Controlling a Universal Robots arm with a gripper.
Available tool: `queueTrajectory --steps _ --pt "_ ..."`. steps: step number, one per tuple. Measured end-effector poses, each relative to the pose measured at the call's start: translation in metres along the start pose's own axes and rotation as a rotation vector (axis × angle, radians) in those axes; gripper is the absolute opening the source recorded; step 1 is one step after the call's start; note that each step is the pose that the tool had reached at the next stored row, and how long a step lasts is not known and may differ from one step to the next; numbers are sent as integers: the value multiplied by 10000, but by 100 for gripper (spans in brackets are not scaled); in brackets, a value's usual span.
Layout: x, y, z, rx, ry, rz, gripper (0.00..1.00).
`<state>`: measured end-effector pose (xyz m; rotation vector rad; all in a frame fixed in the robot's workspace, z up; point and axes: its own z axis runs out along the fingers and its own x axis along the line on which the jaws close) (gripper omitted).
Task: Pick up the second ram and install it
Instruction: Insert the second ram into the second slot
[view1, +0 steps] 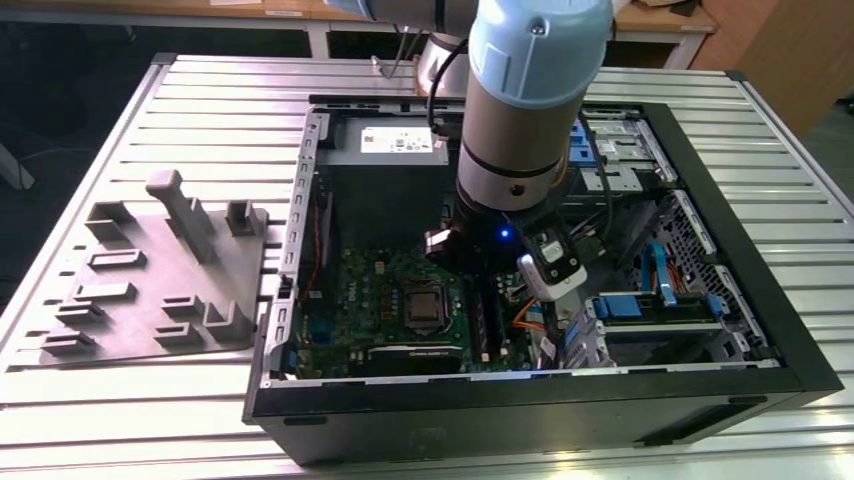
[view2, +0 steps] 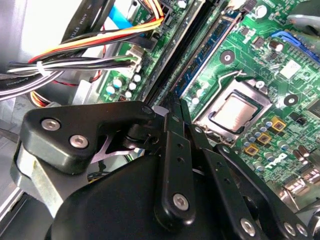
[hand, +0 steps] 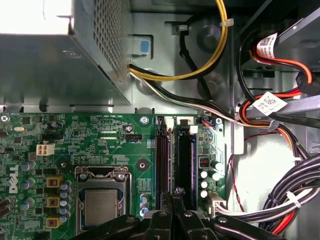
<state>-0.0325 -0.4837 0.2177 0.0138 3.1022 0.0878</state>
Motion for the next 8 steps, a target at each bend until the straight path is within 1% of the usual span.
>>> queueTrajectory --steps 3,8 --pt "1 -2 25 -2 0 0 11" --pt "1 -2 27 0 1 0 11"
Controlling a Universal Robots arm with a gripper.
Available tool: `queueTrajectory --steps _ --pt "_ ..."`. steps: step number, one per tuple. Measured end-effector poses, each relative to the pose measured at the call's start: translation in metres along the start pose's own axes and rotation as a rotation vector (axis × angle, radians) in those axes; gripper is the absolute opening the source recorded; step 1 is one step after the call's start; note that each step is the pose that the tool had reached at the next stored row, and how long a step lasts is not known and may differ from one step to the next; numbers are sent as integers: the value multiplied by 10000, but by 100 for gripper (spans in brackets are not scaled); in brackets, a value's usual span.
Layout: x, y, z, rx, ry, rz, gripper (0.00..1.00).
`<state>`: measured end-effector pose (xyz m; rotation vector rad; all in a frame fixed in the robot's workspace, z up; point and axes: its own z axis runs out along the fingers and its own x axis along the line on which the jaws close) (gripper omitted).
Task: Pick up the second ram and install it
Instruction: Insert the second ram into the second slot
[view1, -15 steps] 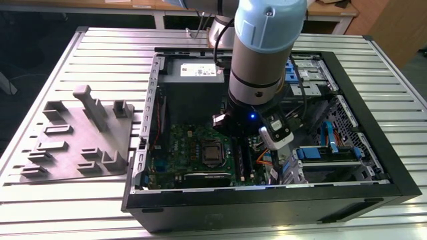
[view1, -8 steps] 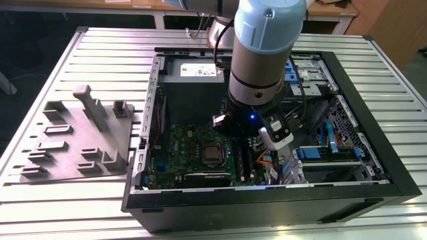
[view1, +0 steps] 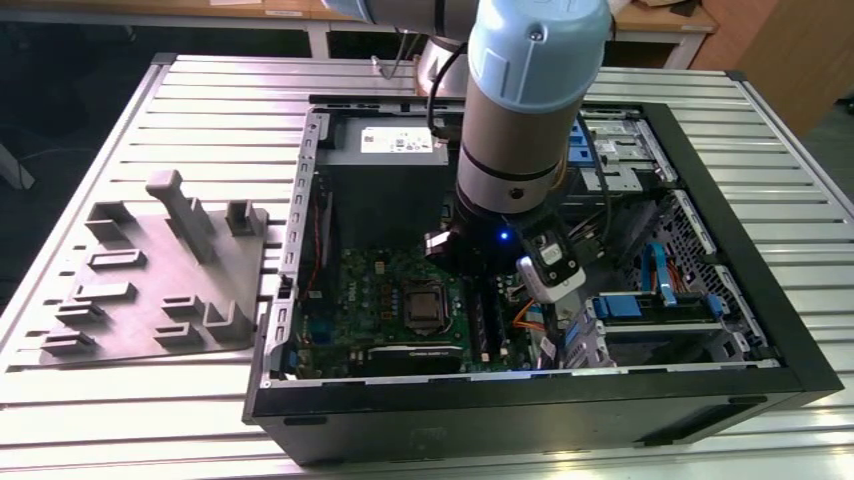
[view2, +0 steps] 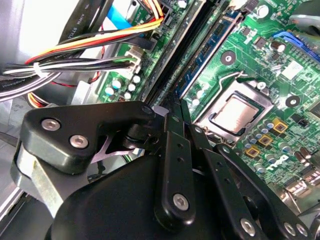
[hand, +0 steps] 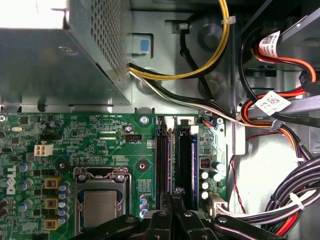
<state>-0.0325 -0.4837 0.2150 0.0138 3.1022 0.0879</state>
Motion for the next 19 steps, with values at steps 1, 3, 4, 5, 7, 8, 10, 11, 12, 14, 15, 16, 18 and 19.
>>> queueTrajectory --steps 1,3,4,5,7,8,10,11,12,14,15,16,18,19 --pt "0 0 0 -1 0 0 11" --pt "0 0 1 0 -1 0 11" --pt "0 0 1 -1 -2 0 11" --pt "0 0 2 -2 -2 0 12" --pt "0 0 2 -2 -1 0 18" --pt "0 0 2 -1 -1 -1 18" --pt "0 0 2 -1 -1 0 25" --pt "0 0 1 -1 -1 -1 25" --pt "-1 1 -2 -1 -1 0 25" --pt "-2 3 -21 0 -1 0 25" --pt "-2 4 -41 -1 -1 0 25" --pt "-3 5 -56 -1 -1 0 25" --pt "-4 7 -95 0 -1 1 25" --pt "-5 9 -117 0 -1 1 25"
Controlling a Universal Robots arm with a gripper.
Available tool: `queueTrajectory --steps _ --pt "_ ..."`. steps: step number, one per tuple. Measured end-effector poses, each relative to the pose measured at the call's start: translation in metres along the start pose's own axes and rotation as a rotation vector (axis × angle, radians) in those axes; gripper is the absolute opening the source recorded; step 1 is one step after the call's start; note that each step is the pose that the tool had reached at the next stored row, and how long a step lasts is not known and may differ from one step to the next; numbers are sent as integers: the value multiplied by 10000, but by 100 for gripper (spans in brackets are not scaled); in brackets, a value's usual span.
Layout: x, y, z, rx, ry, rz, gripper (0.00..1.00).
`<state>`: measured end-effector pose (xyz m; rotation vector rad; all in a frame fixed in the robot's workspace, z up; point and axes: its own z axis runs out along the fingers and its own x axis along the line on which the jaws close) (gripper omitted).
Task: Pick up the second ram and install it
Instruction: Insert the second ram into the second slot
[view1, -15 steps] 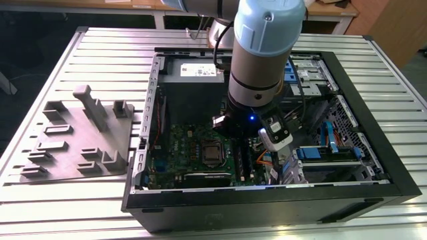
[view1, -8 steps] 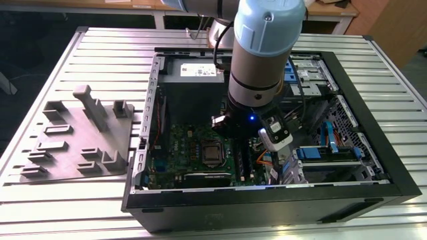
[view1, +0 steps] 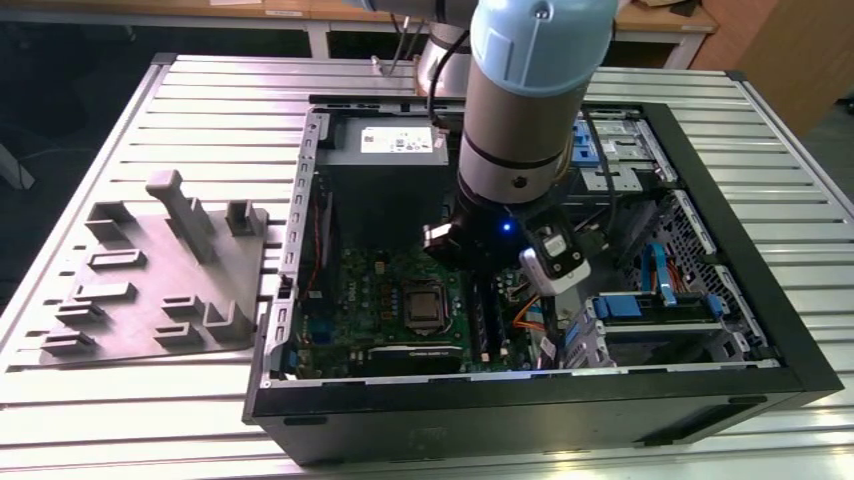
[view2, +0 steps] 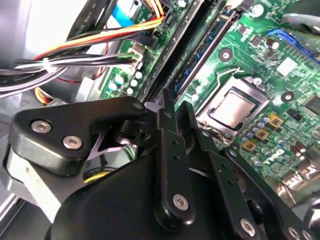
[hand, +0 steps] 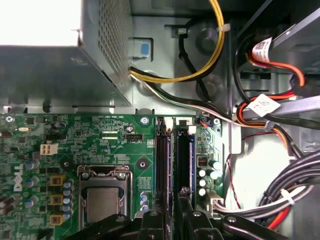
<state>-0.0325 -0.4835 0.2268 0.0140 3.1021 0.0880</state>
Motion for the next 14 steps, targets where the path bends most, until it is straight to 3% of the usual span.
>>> queueTrajectory --steps 6,14 --pt "-4 10 -107 0 -2 3 25" --pt "-4 10 -109 1 -1 3 25"
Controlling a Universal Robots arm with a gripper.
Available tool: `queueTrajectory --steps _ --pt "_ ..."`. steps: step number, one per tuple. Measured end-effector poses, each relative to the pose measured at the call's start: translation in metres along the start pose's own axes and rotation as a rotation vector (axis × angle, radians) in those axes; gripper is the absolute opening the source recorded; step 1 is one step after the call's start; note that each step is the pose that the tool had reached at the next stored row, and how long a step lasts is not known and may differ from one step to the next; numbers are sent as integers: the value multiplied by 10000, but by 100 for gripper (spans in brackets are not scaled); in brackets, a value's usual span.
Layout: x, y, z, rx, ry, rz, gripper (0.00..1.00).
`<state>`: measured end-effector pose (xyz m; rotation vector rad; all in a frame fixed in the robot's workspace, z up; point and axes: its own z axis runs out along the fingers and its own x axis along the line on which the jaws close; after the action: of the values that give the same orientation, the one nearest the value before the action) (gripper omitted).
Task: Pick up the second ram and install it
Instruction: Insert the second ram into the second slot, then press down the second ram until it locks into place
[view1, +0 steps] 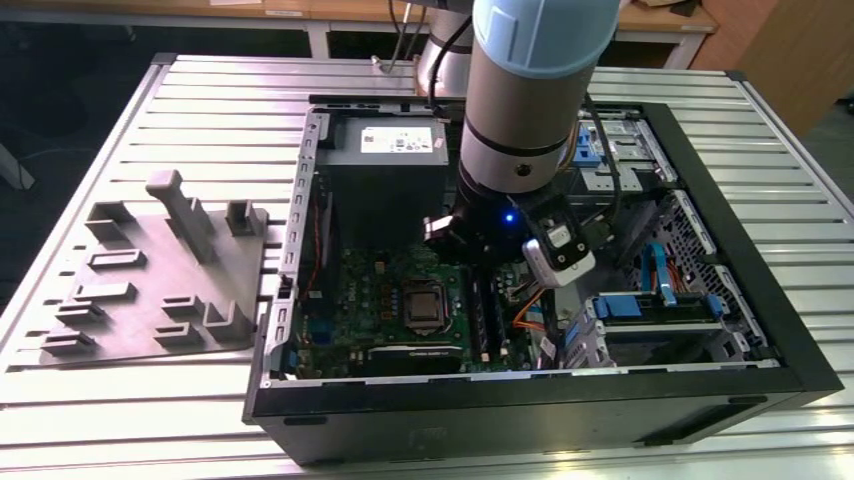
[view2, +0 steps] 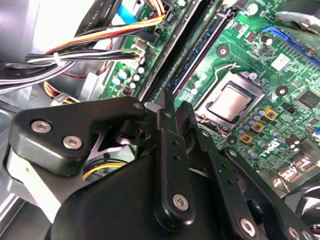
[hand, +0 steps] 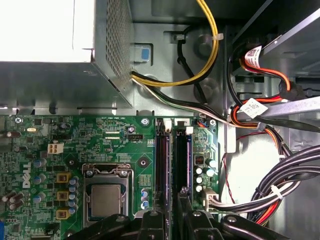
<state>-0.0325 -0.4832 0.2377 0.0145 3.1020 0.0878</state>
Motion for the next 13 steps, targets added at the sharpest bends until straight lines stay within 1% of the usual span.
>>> queueTrajectory --steps 2,4,13 --pt "0 0 0 1 0 0 24" --pt "0 0 0 1 0 0 11" --pt "0 0 0 7 -1 0 10"
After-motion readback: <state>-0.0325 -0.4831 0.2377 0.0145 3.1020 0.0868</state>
